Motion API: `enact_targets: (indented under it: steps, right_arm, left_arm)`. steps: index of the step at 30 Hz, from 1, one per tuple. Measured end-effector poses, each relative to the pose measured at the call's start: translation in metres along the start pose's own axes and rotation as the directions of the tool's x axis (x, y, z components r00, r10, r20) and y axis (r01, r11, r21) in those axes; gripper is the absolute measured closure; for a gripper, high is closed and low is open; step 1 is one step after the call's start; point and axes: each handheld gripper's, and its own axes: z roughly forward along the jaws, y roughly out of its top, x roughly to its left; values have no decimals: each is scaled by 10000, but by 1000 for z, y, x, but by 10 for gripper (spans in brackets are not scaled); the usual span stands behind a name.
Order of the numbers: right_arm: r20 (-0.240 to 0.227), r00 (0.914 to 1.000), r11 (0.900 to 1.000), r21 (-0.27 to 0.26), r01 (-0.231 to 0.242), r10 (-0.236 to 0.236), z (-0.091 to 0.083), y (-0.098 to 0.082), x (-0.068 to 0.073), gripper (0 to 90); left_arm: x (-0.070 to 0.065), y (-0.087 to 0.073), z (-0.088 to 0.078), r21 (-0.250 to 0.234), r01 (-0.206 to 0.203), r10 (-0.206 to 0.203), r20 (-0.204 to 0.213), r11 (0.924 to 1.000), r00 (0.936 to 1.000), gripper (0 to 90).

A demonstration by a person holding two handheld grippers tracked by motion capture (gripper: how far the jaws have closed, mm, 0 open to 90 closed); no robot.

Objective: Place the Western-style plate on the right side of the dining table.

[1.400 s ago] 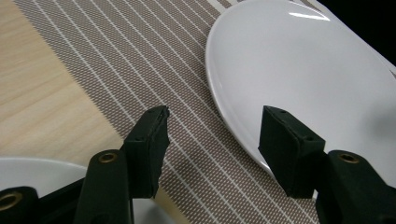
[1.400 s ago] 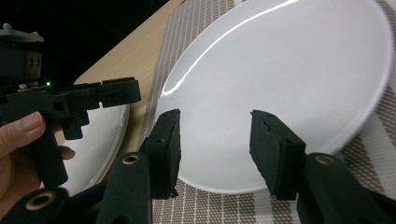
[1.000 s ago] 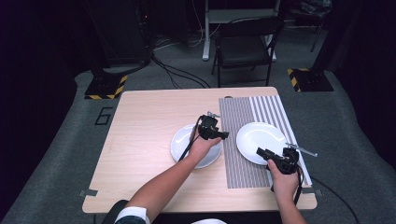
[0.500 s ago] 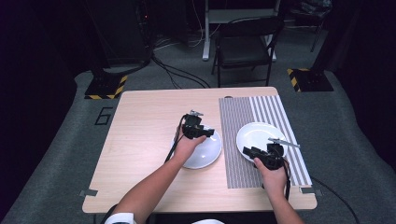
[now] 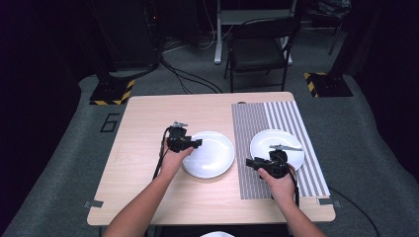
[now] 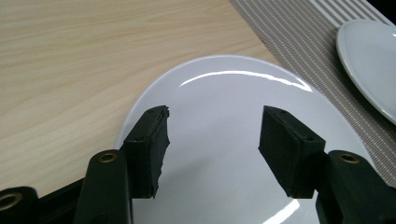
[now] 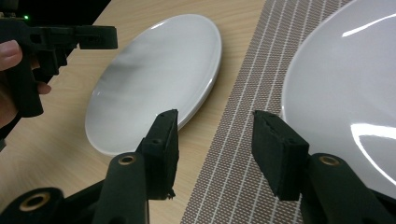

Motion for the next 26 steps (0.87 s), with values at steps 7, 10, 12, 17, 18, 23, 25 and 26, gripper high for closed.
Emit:
enact_targets:
  steps: [7,10,12,17,18,23,25,26]
  right_arm:
    - [-191,9983,9984,150,544,-541,14,-2,9,500]
    - [-66,9952,9947,302,979,-978,19,-4,15,498]
    - [70,9914,9907,392,1305,-1309,22,-5,18,496]
    - [162,9771,9759,570,2108,-2120,29,-10,23,476]
    - [180,9753,9739,604,2189,-2204,30,-11,24,475]
    - [242,9617,9603,677,2708,-2729,32,-15,27,468]
    - [340,9567,9558,666,2865,-2891,32,-15,27,464]
    - [375,9537,9531,649,2956,-2983,32,-15,27,460]
  left_arm:
    - [22,-20,-17,-52,204,-207,-502,9998,9985,419]
    - [28,-27,-23,-110,306,-312,-557,9995,9980,419]
    - [31,-30,-24,-153,307,-316,-655,9994,9974,419]
    - [39,-38,-28,-83,-41,31,-1118,10000,9937,417]
    - [41,-39,-29,-57,-74,66,-1173,10000,9931,418]
    - [50,-41,-31,-116,103,-118,-1327,9999,9911,413]
    - [54,-41,-31,-153,62,-84,-1515,9999,9884,410]
    - [55,-41,-30,-211,118,-149,-1547,9997,9879,407]
